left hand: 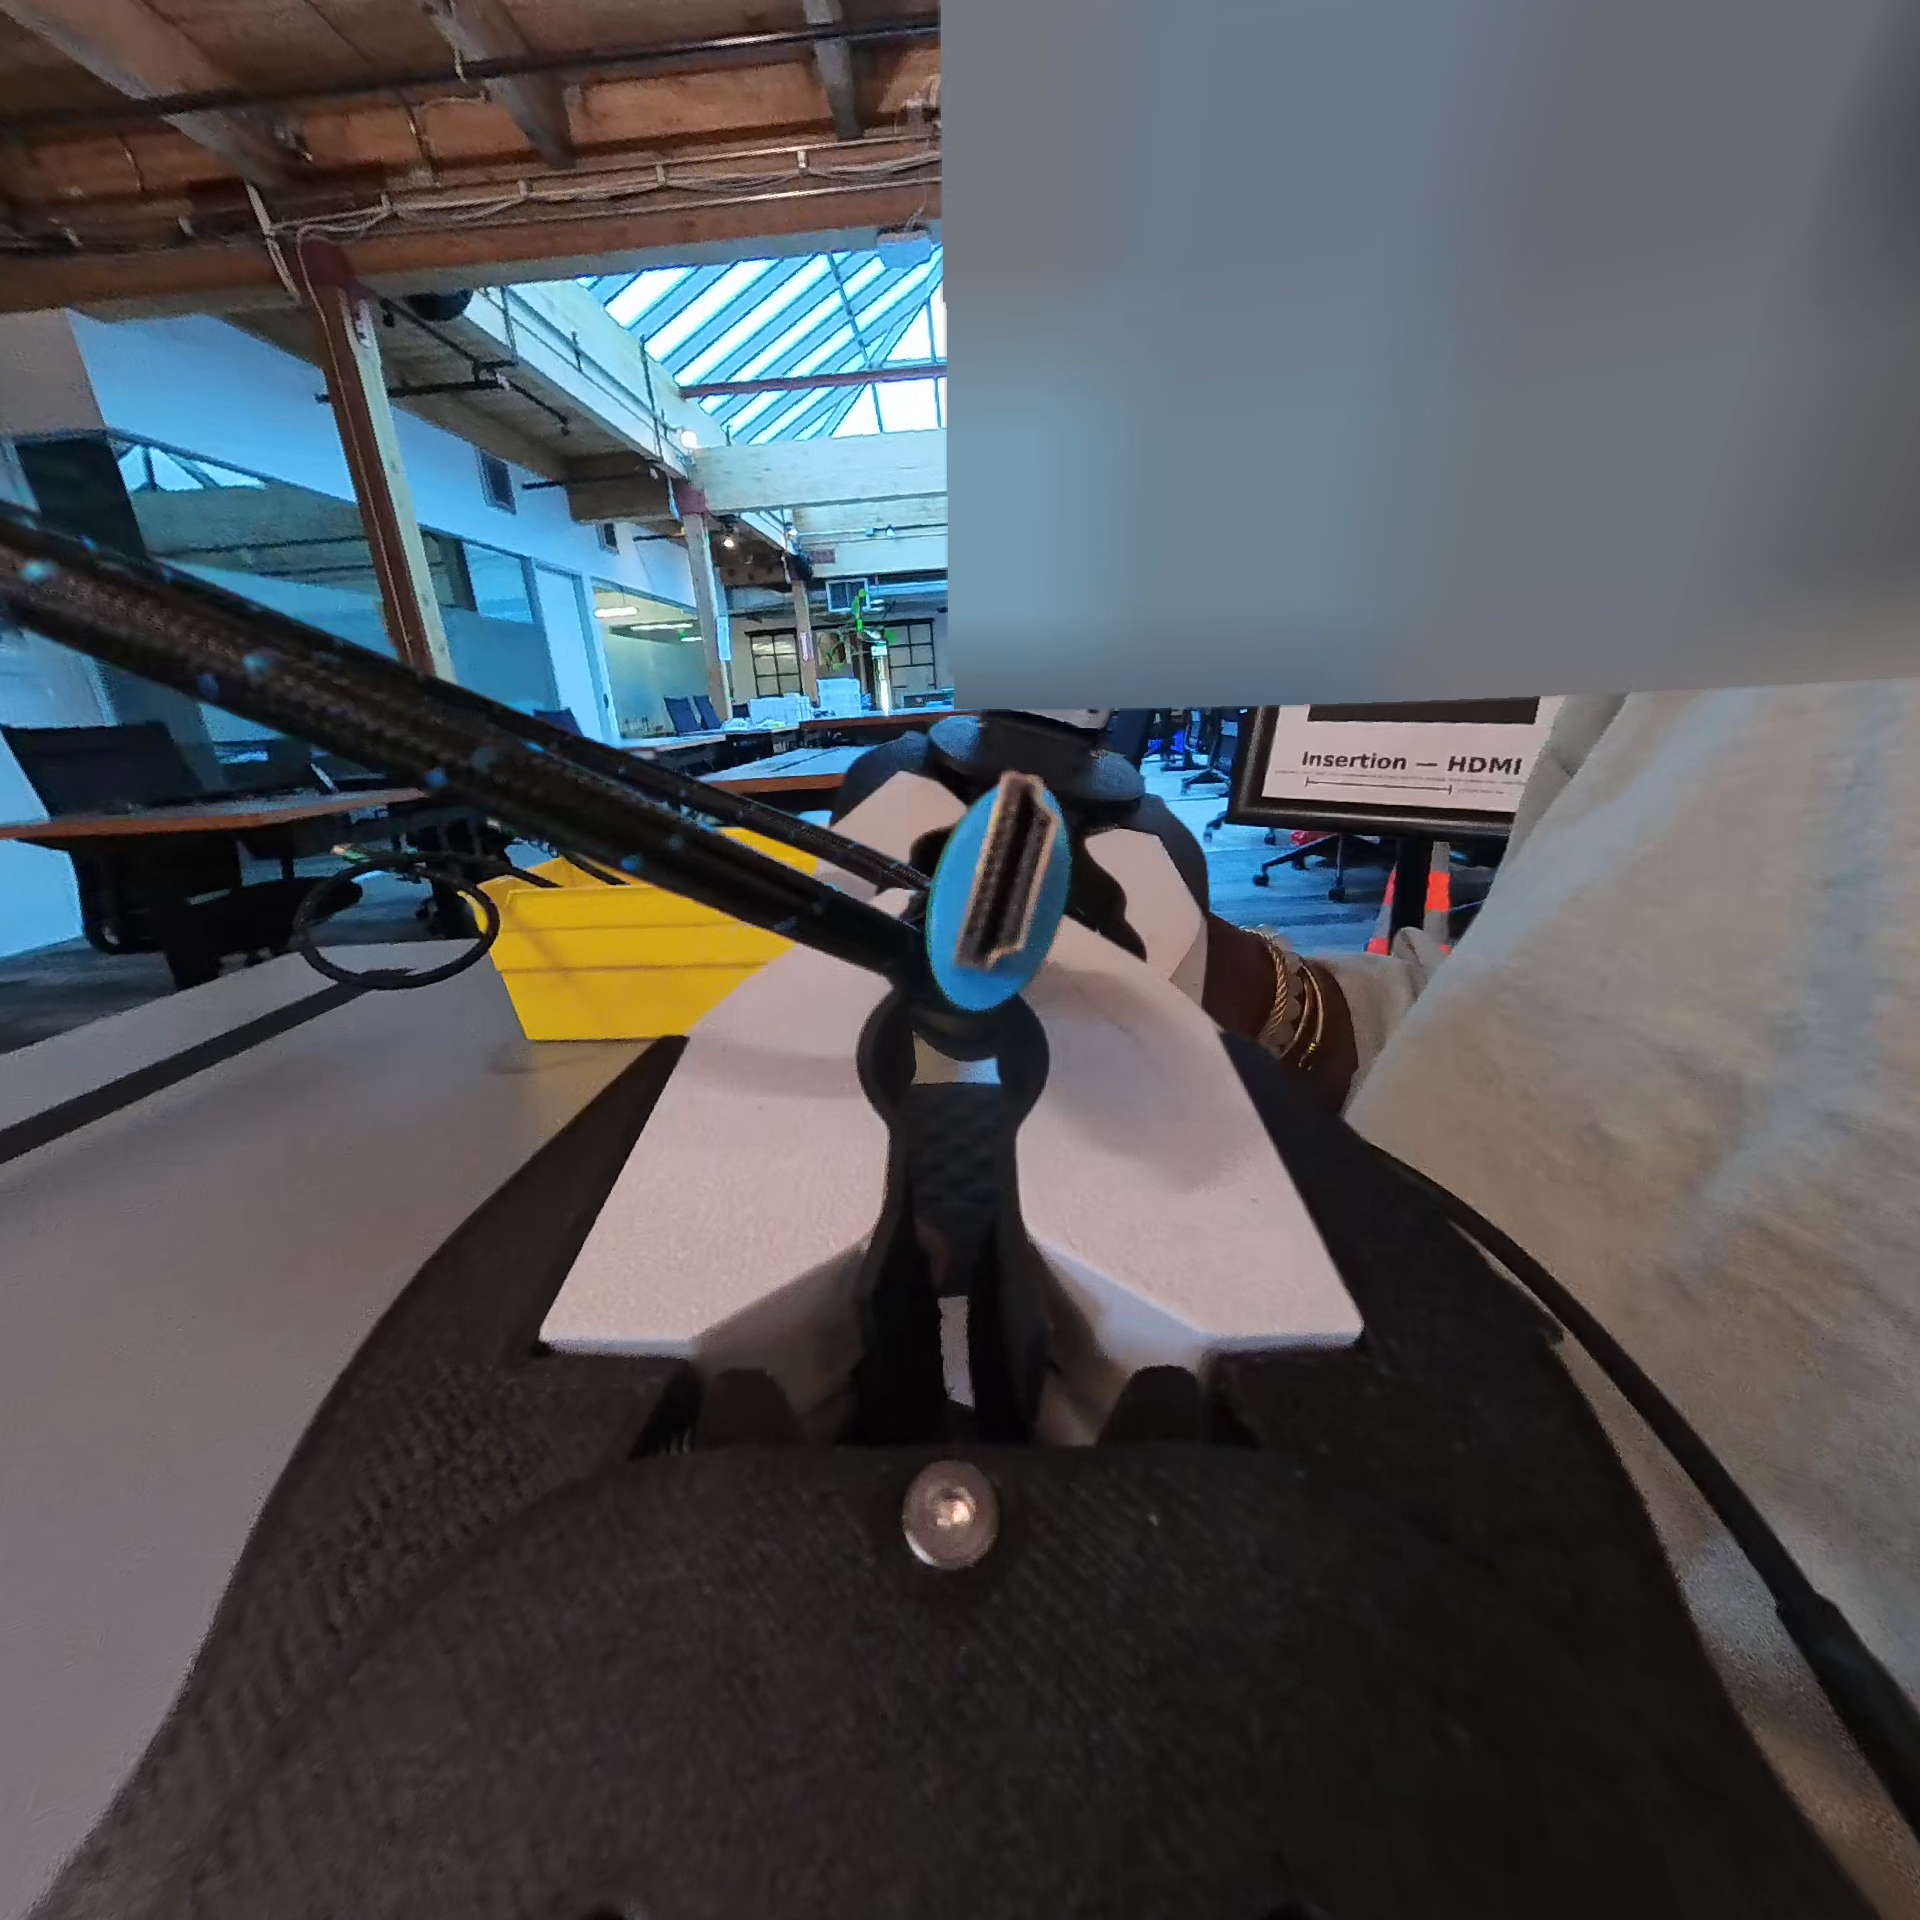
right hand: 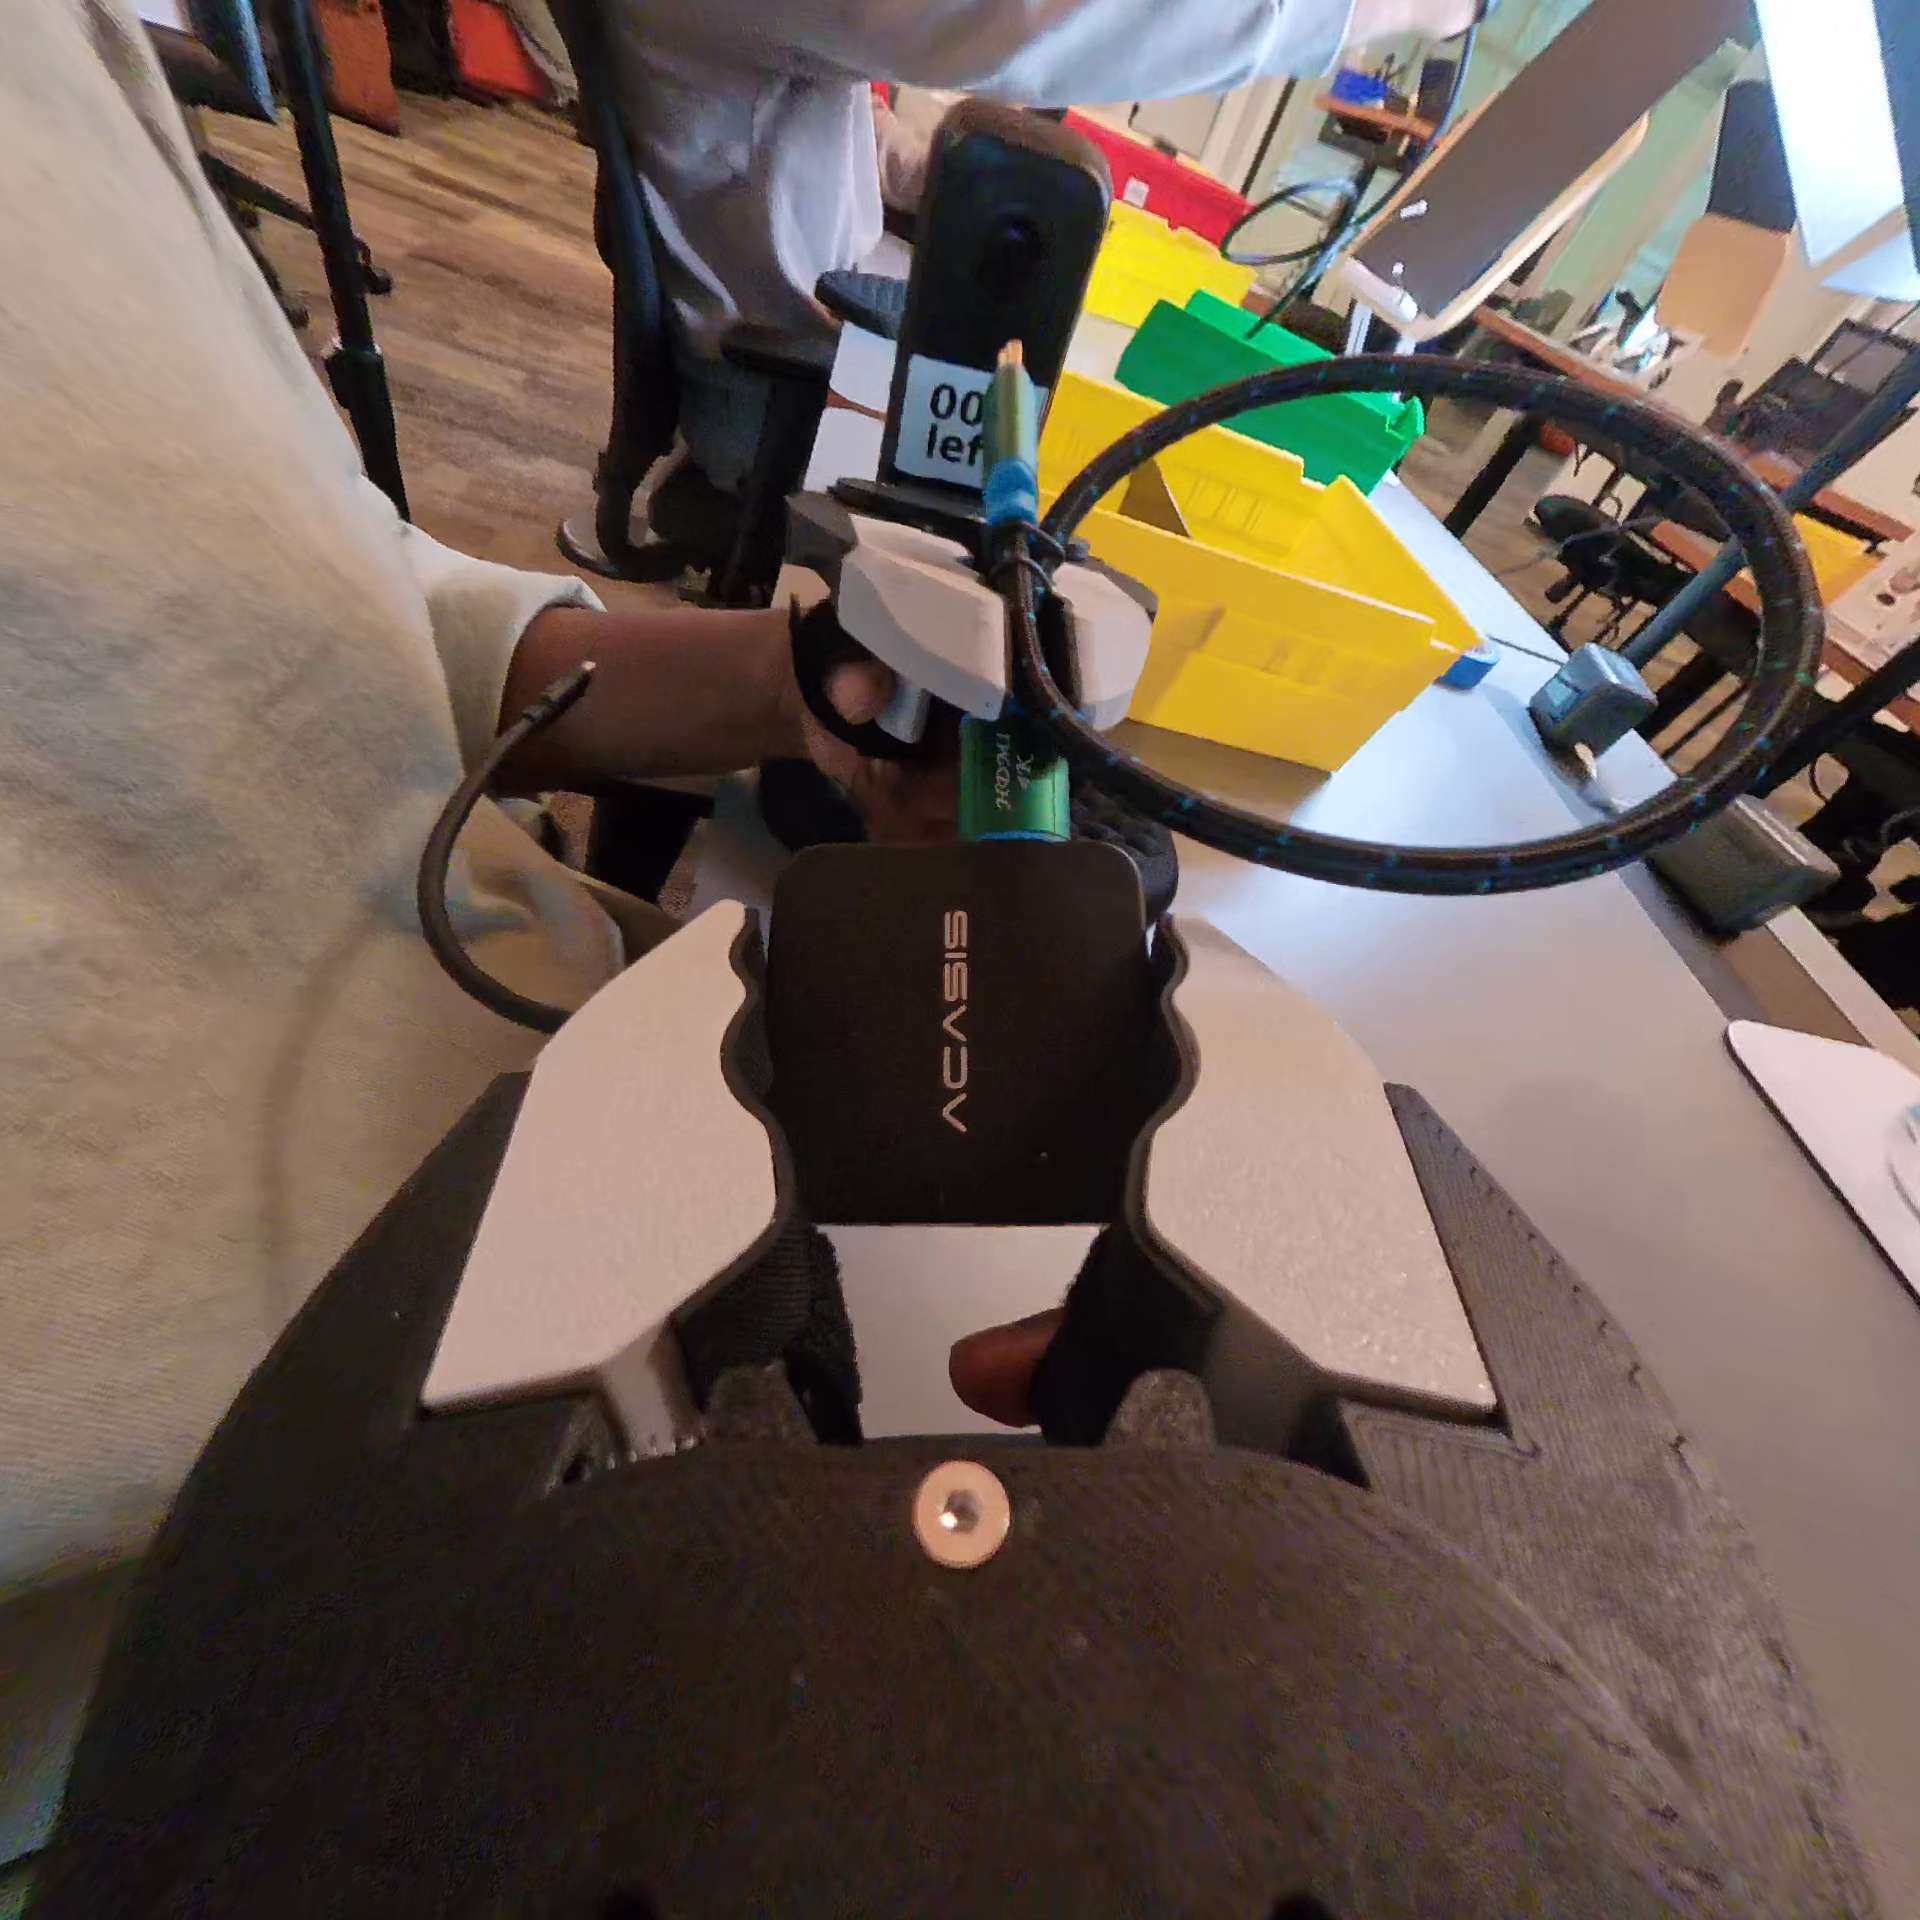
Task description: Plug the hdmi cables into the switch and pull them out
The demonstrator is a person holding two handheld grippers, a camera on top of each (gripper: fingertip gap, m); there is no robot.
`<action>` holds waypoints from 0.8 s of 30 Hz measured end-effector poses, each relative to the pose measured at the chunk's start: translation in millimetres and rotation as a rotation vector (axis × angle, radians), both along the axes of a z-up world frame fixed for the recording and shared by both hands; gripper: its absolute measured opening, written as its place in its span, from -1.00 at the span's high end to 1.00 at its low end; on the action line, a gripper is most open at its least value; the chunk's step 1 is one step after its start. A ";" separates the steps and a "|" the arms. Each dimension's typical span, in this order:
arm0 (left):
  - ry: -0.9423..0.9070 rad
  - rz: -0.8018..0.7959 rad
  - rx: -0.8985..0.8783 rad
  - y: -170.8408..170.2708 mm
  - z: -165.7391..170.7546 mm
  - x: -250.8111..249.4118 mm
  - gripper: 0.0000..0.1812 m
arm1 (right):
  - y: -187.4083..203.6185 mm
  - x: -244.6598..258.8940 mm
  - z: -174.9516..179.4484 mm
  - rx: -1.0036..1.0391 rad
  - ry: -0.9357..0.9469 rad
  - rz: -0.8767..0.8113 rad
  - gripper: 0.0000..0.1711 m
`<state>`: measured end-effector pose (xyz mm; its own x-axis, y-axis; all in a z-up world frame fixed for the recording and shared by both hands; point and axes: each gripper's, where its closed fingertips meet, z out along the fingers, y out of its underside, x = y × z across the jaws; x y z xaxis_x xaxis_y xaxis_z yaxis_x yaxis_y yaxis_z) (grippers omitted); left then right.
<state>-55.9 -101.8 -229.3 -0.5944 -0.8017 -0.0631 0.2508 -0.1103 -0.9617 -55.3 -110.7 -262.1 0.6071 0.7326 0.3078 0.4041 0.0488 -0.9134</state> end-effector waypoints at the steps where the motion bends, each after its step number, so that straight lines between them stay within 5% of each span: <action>1: 0.007 0.012 0.000 1.7 -0.8 1.6 0.88 | 1.1 1.4 -1.2 -0.006 -0.013 -0.018 0.16; 24: -0.032 0.097 -0.018 4.3 8.1 5.0 0.83 | 4.1 -8.0 18.7 0.108 0.049 -0.046 0.16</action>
<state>-50.9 -97.5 -221.2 -0.5118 -0.8565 -0.0661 0.2920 -0.1011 -0.9511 -63.3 -106.6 -243.4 0.6555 0.6678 0.3526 0.3632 0.1305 -0.9225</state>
